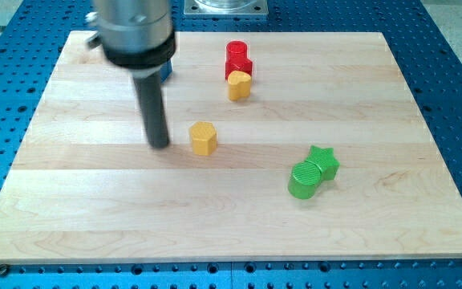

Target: Move the hexagon bottom of the heart

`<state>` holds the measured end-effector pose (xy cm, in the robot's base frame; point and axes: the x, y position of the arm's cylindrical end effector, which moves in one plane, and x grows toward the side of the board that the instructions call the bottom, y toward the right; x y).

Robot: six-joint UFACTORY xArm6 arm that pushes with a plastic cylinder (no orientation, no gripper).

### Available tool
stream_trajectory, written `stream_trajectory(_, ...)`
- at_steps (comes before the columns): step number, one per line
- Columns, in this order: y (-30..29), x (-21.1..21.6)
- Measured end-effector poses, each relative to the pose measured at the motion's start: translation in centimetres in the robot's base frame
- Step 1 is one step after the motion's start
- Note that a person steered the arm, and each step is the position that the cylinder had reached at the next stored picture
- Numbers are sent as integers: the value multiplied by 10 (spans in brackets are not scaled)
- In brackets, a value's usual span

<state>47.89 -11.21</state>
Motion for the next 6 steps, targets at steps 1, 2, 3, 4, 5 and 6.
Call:
stream_trajectory(1,59,-5)
stream_trajectory(2,126,-65)
stream_trajectory(3,130,2)
stream_trajectory(4,195,-28)
stream_trajectory(5,196,-62)
stream_trajectory(6,174,-63)
